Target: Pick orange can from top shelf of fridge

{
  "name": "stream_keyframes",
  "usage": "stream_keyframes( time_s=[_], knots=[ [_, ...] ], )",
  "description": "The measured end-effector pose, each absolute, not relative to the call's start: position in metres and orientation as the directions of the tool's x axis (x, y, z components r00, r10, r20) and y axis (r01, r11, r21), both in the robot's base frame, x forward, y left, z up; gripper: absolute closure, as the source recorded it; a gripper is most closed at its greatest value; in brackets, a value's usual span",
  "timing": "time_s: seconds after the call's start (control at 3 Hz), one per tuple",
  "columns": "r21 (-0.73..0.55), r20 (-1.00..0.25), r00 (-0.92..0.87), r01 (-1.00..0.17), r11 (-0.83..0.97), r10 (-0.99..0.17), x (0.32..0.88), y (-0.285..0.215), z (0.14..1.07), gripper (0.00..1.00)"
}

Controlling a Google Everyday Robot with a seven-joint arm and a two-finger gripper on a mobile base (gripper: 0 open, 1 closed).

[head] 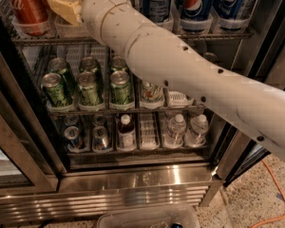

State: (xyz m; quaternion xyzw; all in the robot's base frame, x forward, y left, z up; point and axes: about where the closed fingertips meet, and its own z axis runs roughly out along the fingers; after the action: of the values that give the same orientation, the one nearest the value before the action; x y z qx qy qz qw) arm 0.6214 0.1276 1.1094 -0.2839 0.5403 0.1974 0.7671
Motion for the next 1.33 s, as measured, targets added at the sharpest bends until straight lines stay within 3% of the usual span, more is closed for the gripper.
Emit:
stream_keyframes(
  time_s=[1.33],
  knots=[
    [-0.271,-0.922,0.387,-0.605,0.749,-0.022,0.591,0.123,1.129,1.00]
  ],
)
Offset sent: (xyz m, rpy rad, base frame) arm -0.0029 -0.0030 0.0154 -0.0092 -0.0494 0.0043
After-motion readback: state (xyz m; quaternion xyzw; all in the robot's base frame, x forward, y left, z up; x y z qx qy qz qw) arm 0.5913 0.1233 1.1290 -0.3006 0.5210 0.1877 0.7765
